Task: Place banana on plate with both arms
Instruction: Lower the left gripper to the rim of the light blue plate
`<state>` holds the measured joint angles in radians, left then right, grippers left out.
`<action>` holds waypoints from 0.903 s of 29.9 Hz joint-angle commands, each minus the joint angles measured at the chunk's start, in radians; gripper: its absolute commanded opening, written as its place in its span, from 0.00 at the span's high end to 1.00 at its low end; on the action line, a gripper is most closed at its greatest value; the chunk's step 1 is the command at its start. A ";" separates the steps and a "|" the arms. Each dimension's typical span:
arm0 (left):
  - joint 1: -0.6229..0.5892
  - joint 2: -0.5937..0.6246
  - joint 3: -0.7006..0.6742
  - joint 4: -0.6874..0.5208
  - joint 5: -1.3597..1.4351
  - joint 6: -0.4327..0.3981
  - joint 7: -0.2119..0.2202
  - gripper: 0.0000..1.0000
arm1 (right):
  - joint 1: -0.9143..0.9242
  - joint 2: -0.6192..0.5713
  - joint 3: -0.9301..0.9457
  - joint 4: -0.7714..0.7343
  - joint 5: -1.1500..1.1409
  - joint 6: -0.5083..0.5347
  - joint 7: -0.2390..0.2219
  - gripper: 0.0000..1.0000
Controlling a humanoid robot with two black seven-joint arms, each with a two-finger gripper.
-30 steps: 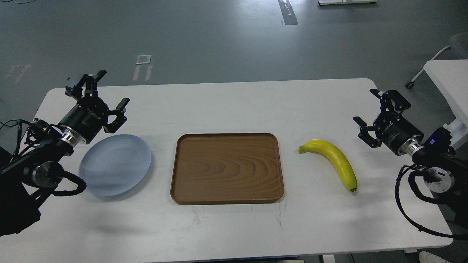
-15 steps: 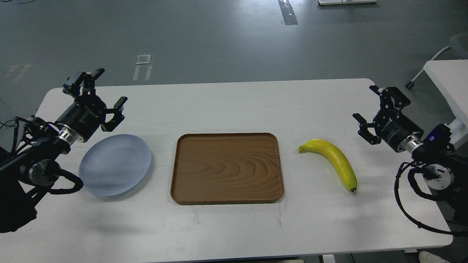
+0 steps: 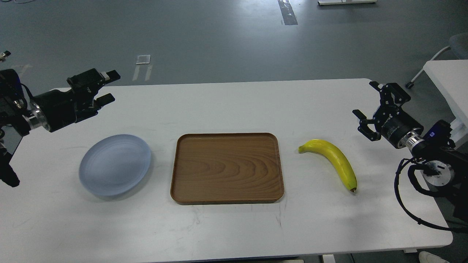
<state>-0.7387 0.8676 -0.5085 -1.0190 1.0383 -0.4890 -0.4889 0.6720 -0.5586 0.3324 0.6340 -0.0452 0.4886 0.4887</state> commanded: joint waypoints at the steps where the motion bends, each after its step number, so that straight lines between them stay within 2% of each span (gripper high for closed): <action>1: -0.007 0.053 0.001 -0.046 0.280 0.000 0.000 0.00 | -0.002 0.000 -0.001 0.000 -0.001 0.000 0.000 0.00; 5: 0.002 0.068 0.013 -0.030 0.584 0.000 0.000 0.00 | -0.003 0.002 -0.001 0.001 -0.002 0.000 0.000 0.00; 8: 0.004 0.070 0.048 0.002 0.666 0.015 0.000 0.00 | -0.002 0.002 -0.001 0.003 -0.002 0.000 0.000 0.00; 13: -0.004 0.067 0.178 0.103 0.675 0.090 0.000 0.00 | -0.002 -0.001 -0.001 0.009 -0.002 0.000 0.000 0.00; 16: -0.002 0.054 0.212 0.160 0.664 0.101 0.000 0.00 | -0.003 -0.001 -0.001 0.009 -0.002 0.000 0.000 0.00; 22: 0.007 0.010 0.222 0.233 0.649 0.101 0.000 0.02 | -0.005 0.000 -0.001 0.009 -0.002 0.000 0.000 0.00; 27: 0.012 -0.027 0.225 0.243 0.609 0.101 0.000 0.05 | -0.005 0.000 -0.001 0.009 -0.002 0.000 0.000 0.00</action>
<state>-0.7303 0.8581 -0.2845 -0.7810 1.6711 -0.3870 -0.4889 0.6674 -0.5586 0.3313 0.6430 -0.0476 0.4886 0.4887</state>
